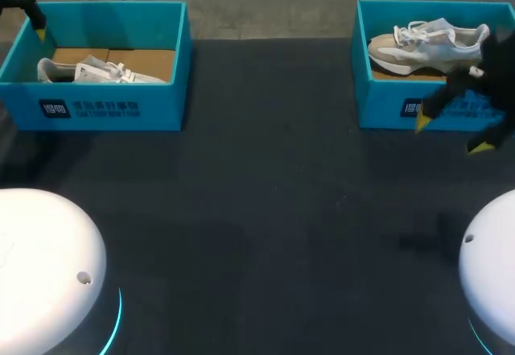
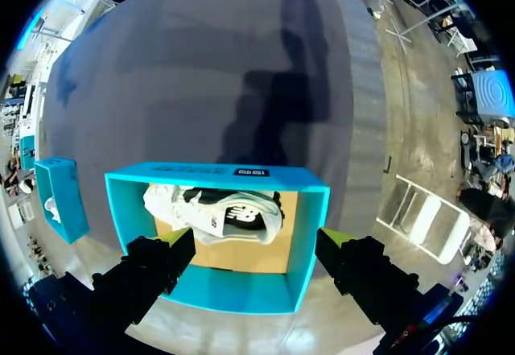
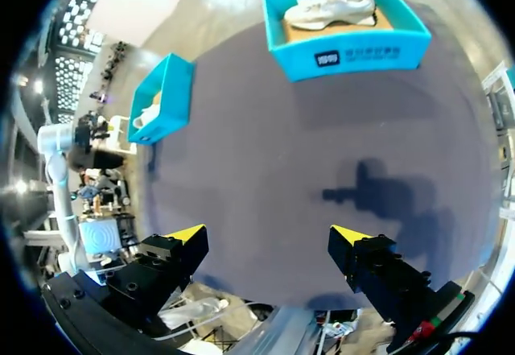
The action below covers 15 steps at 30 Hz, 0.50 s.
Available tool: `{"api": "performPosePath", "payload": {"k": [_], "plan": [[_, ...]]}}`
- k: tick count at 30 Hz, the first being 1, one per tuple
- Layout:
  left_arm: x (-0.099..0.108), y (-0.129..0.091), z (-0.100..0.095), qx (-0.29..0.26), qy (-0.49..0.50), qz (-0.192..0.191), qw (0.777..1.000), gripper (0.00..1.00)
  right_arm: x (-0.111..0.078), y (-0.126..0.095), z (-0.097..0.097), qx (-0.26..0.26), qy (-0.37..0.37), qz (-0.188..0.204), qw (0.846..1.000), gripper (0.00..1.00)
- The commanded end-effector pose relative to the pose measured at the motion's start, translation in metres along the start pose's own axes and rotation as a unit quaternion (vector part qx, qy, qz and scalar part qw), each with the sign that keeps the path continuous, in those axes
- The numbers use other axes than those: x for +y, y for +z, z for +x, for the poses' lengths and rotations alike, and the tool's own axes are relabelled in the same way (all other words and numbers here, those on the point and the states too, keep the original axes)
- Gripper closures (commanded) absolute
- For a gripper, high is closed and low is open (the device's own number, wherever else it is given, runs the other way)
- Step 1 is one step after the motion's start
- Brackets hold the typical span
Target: Take the shoe out of the shoebox, open the shoe tongue, remove and reinsert the insole, then place the shoe into the shoebox
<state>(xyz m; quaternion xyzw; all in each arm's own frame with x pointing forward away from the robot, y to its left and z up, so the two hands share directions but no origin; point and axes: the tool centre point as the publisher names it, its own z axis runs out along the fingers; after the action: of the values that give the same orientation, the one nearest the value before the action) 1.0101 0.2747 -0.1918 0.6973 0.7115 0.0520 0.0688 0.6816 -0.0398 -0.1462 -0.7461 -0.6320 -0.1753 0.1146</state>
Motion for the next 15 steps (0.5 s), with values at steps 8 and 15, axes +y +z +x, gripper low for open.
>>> {"api": "performPosePath", "payload": {"k": [8, 15], "plan": [[-0.001, 0.000, 0.000, 0.001, 0.000, -0.001, 1.000, 0.00, 0.072, 0.000, -0.014, -0.098, 0.007, 0.014, 0.995, 0.00], [-0.001, 0.000, 0.000, 0.001, 0.000, -0.001, 1.000, 0.00, 0.128, 0.015, -0.029, -0.112, 0.014, 0.011, 0.994, 0.00]]}}
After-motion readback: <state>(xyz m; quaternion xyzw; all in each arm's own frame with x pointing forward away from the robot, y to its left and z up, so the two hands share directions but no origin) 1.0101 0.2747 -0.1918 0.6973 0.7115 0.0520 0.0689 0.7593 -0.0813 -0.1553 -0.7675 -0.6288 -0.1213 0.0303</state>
